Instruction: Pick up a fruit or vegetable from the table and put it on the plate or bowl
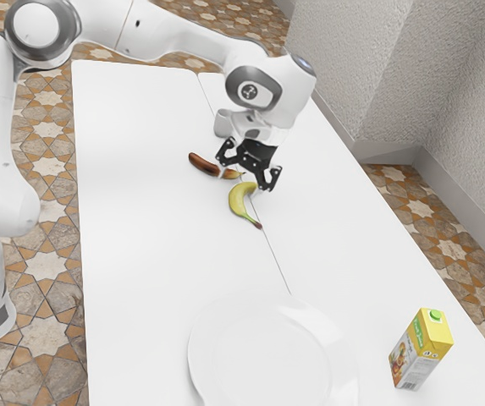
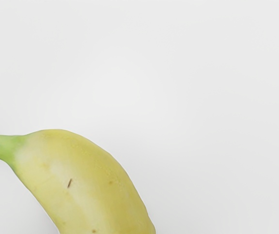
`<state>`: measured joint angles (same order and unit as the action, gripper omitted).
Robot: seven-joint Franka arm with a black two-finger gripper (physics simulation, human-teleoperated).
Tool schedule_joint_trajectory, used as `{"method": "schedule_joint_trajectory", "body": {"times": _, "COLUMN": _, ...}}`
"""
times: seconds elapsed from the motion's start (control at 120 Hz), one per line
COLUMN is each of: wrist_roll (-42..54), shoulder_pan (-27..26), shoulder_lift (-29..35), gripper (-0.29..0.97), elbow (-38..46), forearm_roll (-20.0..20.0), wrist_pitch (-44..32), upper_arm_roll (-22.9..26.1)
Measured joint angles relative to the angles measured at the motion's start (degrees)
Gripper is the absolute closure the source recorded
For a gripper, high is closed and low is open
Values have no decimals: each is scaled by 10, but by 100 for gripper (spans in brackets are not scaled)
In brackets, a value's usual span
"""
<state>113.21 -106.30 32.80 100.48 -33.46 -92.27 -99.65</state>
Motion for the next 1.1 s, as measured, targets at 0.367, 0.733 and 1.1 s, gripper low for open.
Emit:
{"method": "schedule_joint_trajectory", "body": {"times": 0.367, "wrist_roll": -35, "shoulder_pan": 20, "shoulder_lift": -2, "gripper": 0, "elbow": 2, "forearm_roll": -35, "wrist_pitch": 0, "upper_arm_roll": 25}}
{"method": "schedule_joint_trajectory", "body": {"times": 0.733, "wrist_roll": -55, "shoulder_pan": 136, "shoulder_lift": 2, "gripper": 0, "elbow": 60, "forearm_roll": -31, "wrist_pitch": -33, "upper_arm_roll": 122}}
{"method": "schedule_joint_trajectory", "body": {"times": 1.1, "wrist_roll": -67, "shoulder_pan": 60, "shoulder_lift": 4, "gripper": 0, "elbow": 59, "forearm_roll": -28, "wrist_pitch": -61, "upper_arm_roll": 62}}
